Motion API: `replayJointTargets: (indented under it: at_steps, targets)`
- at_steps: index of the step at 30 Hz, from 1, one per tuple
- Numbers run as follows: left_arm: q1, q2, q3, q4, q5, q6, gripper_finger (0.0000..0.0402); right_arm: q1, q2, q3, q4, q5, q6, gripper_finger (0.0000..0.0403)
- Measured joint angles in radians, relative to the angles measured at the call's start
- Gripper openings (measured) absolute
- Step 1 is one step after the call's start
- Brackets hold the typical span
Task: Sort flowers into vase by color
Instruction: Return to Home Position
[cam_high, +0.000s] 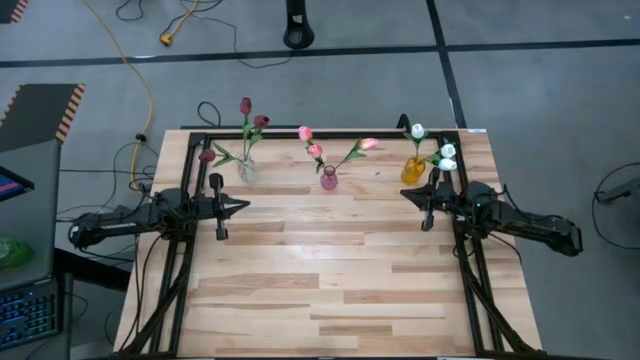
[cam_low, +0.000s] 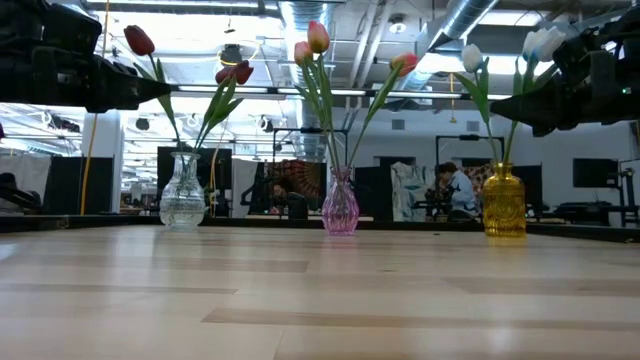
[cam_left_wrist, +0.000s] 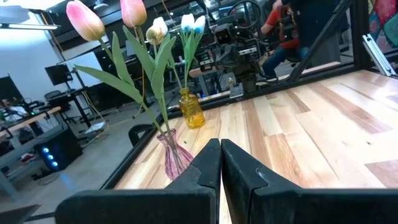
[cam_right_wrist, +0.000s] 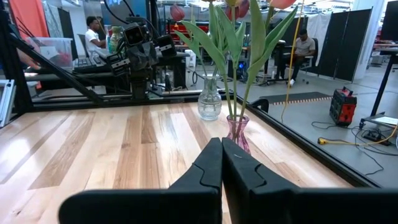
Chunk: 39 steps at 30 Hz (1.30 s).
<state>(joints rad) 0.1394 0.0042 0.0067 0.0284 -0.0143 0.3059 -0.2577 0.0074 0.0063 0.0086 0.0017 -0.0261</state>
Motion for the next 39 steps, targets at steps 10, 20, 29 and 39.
replayJointTargets:
  at_steps: [10,20,29,39]
  targets:
    - [0.000,-0.002,0.000,0.000,0.000,-0.001,0.0000,0.000,0.000,0.000,0.000,0.000,0.000,0.0031]
    - [0.000,-0.002,0.000,0.000,0.000,-0.012,0.0000,0.000,0.000,0.000,0.000,0.000,0.000,0.0031]
    - [0.000,-0.002,0.000,0.000,0.000,-0.014,0.0000,0.000,0.000,0.000,0.000,0.000,0.000,0.0031]
    - [0.000,-0.002,0.000,0.000,0.000,-0.014,0.0000,0.000,0.000,0.000,0.000,0.000,0.000,0.0031]
